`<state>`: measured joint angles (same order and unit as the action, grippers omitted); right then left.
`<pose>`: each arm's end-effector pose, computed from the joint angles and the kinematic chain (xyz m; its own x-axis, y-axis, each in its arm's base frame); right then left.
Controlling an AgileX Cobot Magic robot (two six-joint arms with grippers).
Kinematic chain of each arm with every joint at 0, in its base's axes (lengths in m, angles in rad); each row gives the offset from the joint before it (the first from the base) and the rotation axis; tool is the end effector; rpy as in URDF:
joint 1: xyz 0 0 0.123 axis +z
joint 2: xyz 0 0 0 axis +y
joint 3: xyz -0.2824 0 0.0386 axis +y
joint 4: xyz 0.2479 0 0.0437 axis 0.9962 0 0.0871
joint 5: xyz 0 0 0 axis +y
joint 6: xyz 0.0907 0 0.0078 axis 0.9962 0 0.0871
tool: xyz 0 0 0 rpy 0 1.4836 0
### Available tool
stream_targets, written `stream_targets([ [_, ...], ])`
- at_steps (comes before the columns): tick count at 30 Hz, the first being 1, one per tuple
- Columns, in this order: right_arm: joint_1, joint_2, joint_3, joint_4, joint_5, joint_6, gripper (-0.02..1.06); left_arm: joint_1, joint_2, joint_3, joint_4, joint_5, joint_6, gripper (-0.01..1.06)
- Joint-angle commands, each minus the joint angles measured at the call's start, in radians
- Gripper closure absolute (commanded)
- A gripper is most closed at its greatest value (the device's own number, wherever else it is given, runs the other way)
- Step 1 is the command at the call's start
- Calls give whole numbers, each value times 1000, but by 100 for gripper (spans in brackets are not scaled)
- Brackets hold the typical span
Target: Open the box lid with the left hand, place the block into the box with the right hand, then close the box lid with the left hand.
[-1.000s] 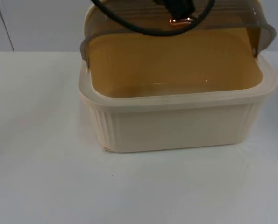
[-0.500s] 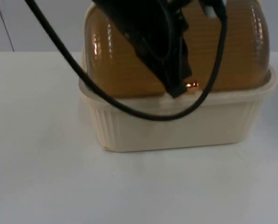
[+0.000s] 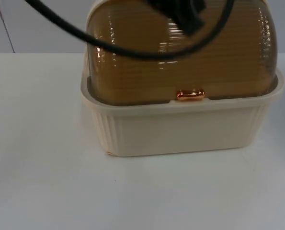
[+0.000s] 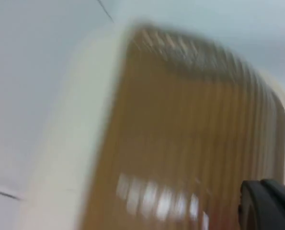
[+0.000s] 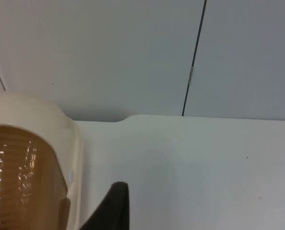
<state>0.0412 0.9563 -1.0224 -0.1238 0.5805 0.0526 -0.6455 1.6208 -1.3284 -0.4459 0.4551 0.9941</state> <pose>0.1960 0.0019 0.3985 -0.4113 -0.0679 -0.9090 -0.0004 0.9972 -0.0743 0.2893 -0.2396 0.3214 0.0097 0.6751 -0.7377 0.8518 0.3809 0.3598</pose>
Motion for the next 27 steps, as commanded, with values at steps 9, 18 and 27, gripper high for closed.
stream_targets([
  [9, 6, -7, 5, -5, -11, 6, -1, 300, -213, -2, -47, -43, -238, 105],
  [18, 6, -7, 5, -5, -11, 9, -1, 597, -213, -2, -281, -57, -401, 105],
  [27, 6, -7, 5, -5, -11, 9, -1, 616, -203, -2, -109, -35, -401, 105],
])
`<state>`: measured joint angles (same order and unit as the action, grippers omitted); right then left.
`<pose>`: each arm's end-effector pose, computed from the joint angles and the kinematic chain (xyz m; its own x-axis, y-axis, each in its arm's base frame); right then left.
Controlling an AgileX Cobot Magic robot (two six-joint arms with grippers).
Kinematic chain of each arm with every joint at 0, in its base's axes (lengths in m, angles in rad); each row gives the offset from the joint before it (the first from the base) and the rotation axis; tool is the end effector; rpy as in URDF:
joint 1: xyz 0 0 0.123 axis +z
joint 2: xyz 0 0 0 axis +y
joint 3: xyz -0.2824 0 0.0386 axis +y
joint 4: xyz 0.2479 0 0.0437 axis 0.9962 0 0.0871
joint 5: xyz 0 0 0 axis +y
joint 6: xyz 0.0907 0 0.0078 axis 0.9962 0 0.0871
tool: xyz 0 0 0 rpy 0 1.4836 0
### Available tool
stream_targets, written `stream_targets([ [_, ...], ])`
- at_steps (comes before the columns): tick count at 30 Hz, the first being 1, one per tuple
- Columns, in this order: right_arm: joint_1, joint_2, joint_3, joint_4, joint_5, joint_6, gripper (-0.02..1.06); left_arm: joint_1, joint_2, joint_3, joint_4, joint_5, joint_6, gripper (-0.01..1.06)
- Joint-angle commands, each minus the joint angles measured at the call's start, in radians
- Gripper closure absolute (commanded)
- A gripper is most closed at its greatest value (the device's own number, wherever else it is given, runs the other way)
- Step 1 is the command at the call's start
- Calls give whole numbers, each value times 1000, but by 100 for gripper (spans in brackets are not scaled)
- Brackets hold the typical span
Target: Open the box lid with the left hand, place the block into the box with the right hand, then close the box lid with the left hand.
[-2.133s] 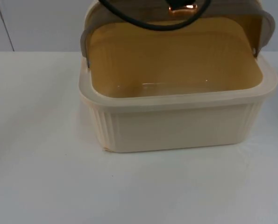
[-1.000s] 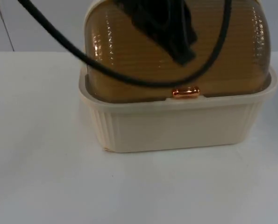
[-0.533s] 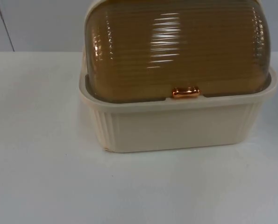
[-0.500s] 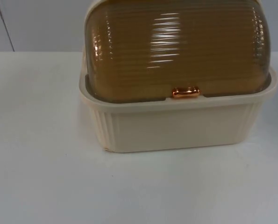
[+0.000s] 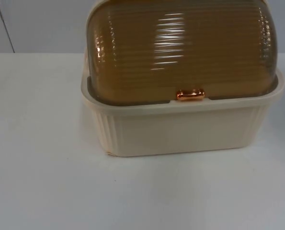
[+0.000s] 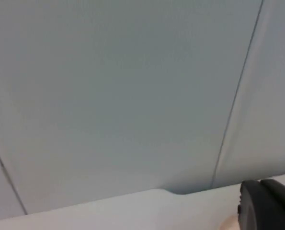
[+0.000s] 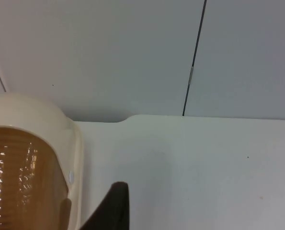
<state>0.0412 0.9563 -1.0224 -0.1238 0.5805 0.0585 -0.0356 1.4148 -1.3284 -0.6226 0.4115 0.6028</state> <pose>0.1960 0.0019 0.3985 -0.4113 -0.0621 -0.9094 0.0020 0.9976 -0.0690 0.3274 -0.0330 0.4005 -0.3278 0.0320 -0.9442 0.2613 0.9635 -0.0581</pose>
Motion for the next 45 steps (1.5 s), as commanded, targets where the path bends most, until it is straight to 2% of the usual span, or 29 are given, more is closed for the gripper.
stream_targets([
  [1, 6, -7, 5, -5, -11, 3, -1, 6, 10, -2, 78, 11, -11, 105],
  [5, 6, -7, 5, -5, -11, 3, -1, 11, 21, 11, 80, -3, -36, 104],
  [7, 6, -7, 5, -5, -9, 4, -1, 13, 22, 20, 80, -3, -36, 90],
  [8, 6, -7, 5, -5, -9, 4, -1, 13, 22, 27, 80, -9, -36, 76],
  [9, 6, -7, 5, -5, -9, 4, -1, 13, 22, 27, 80, -9, -36, 76],
  [11, 6, -7, 5, -5, -9, 4, -1, 13, 22, 28, 80, -13, -52, 34],
  [13, 6, -7, 5, -5, -9, 4, -1, 13, 22, 28, 76, -51, -92, 0],
  [19, 6, -7, 5, -5, -9, 4, -1, 13, 20, 28, 72, -50, -95, 0],
  [26, 6, -7, 5, -3, -1, 4, -1, 13, -6, 28, 71, 11, -95, 0],
  [29, 6, -7, 5, -1, 5, 5, -1, 13, -11, 28, 62, 24, -139, 0],
  [30, 6, -7, 5, -1, 15, 9, -1, 13, -11, 28, 67, 41, -175, 0],
  [33, 6, -5, 5, -5, 50, 36, -1, 37, 4, 28, 120, 171, -201, 0],
  [35, 6, -5, 5, -5, 56, 41, -1, 49, 12, 30, 140, 193, -221, 0],
  [36, 6, -2, 7, -5, 56, 55, -1, 62, 12, 36, 164, 189, -251, 0],
  [39, 0, 9, 18, -5, 81, 86, -1, 88, -41, 107, 284, 96, -304, 0],
  [40, 0, 9, 18, -5, 81, 86, -1, 88, -41, 107, 284, 96, -304, 0],
  [42, 0, 15, 33, -1, 100, 102, -1, 92, -130, 183, 373, 24, -346, 0],
  [45, 0, 20, 33, 25, 147, 111, -1, 92, -290, 303, 376, -81, -370, 0],
])
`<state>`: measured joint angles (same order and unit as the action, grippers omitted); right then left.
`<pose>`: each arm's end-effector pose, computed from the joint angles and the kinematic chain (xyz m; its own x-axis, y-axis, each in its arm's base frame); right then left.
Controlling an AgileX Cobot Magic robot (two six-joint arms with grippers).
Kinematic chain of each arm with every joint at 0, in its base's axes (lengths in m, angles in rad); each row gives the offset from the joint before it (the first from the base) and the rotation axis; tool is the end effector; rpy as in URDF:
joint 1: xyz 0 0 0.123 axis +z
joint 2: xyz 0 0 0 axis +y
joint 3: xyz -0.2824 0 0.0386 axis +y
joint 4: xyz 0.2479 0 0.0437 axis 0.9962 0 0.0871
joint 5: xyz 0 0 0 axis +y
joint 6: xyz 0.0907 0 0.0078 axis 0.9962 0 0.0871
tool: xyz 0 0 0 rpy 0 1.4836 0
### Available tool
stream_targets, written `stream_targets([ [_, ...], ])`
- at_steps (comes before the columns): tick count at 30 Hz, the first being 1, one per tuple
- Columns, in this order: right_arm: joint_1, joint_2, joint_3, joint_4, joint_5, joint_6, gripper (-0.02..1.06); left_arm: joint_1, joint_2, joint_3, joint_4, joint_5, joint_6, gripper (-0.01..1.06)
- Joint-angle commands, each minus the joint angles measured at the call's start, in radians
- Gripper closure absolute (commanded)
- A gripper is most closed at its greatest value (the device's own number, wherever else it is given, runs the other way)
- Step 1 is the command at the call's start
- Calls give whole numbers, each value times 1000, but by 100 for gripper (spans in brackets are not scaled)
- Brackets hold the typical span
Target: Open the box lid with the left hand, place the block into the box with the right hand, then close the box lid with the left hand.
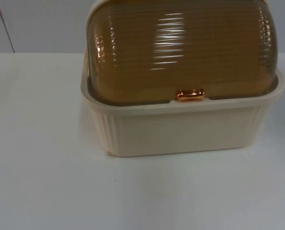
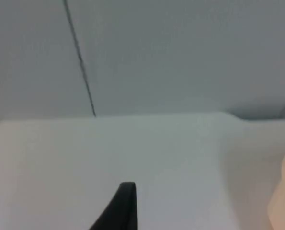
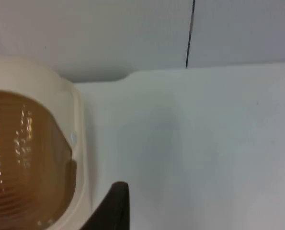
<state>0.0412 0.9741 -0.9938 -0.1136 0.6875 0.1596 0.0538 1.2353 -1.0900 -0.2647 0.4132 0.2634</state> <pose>0.1963 0.0015 0.3772 -0.5426 0.0491 -0.8385 0.0581 0.9981 0.0208 0.2763 0.0053 0.3695 -0.4410 -0.0038 -0.8975 0.0495 0.9984 -0.0285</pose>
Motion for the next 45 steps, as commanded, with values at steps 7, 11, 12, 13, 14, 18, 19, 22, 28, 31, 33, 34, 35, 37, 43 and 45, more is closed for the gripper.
stream_targets([
  [7, 0, -16, -15, 10, 59, -24, -1, -13, -254, 119, 44, 0, -78, 0],
  [11, 3, -112, -106, -99, 54, -27, -1, -60, -344, 117, 37, 37, -78, 0],
  [12, 3, -112, -106, -99, 54, -27, -1, -60, -344, 117, 37, 37, -78, 0],
  [13, 3, -141, -132, -139, 51, -5, -1, -60, -380, 117, 37, 21, -78, 0],
  [14, 3, -165, -158, -194, 49, 19, -1, -60, -417, 109, 37, 7, -83, 0],
  [18, 3, -240, -235, -273, 32, 26, -1, -60, -504, 28, 61, 13, -84, 0],
  [19, 3, -260, -252, -271, 32, 27, -1, -60, -519, -16, 82, 40, -84, 0],
  [22, 3, -318, -287, -233, 44, 0, -1, -60, -554, -112, 118, 119, -84, 0],
  [28, 3, -515, -302, -189, 176, -84, -1, -60, -709, -284, 302, 278, -172, 0],
  [31, 3, -571, -302, -189, 192, -103, -1, -60, -766, -281, 310, 323, -172, 0],
  [33, 3, -643, -302, -177, 203, -117, -1, -60, -834, -281, 305, 366, -172, 0],
  [34, 3, -672, -302, -149, 208, -150, -1, -60, -873, -281, 305, 378, -172, 0],
  [35, 3, -719, -302, -65, 218, -222, -1, -49, -911, -281, 305, 391, -172, 0],
  [37, 3, -753, -302, -5, 231, -267, -1, -33, -960, -281, 305, 412, -165, 0],
  [43, -10, -881, -302, 84, 341, -329, -1, 6, -1091, -281, 265, 505, -121, 0],
  [45, -10, -913, -302, 128, 358, -334, -1, 6, -1125, -281, 222, 538, -120, 0],
])
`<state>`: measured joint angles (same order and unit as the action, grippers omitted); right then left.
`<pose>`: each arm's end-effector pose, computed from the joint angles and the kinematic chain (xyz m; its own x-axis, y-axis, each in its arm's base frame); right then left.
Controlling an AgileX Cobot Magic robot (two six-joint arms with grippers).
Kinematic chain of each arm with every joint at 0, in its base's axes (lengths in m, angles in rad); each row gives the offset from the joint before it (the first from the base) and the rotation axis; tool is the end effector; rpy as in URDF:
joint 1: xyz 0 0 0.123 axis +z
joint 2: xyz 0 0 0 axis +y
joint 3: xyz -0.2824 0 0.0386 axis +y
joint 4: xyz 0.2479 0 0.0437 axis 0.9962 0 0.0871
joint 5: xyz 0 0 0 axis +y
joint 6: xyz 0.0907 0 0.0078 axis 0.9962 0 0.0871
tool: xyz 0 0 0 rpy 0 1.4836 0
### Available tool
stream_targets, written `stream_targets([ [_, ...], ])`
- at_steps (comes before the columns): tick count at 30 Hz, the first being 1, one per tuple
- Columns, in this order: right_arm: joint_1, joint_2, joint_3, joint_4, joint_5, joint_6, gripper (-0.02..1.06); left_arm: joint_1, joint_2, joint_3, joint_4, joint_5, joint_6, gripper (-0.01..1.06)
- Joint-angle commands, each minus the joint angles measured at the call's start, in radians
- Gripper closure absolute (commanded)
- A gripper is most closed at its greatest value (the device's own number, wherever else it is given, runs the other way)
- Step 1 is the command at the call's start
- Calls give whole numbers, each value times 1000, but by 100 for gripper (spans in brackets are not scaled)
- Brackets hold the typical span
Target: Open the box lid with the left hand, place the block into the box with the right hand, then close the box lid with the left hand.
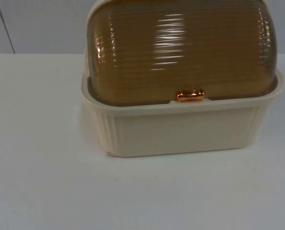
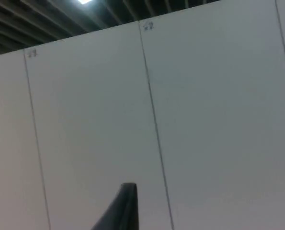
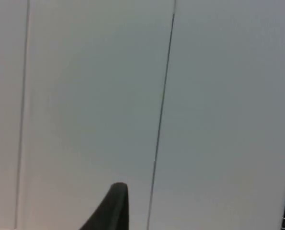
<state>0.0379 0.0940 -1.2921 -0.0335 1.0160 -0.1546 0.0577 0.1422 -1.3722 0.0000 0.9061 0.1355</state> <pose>-0.1400 -0.0079 0.4588 0.2640 -0.1614 -0.9509 0.0353 0.9868 -0.1577 -0.1487 -0.0086 0.4857 0.3875 0.1577 -0.9083 -0.1110 0.9861 0.1238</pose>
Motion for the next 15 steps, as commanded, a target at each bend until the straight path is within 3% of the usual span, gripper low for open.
stream_targets([
  [1, -7, -46, -3, 66, 29, -20, -1, -2, -45, 2, -57, 48, 9, 0],
  [10, -2, -94, -3, 126, 60, -4, -1, -72, -101, 2, -109, 133, 1, 0],
  [15, 16, -94, -3, 160, 91, 5, -1, -76, -110, 2, -115, 135, -2, 0],
])
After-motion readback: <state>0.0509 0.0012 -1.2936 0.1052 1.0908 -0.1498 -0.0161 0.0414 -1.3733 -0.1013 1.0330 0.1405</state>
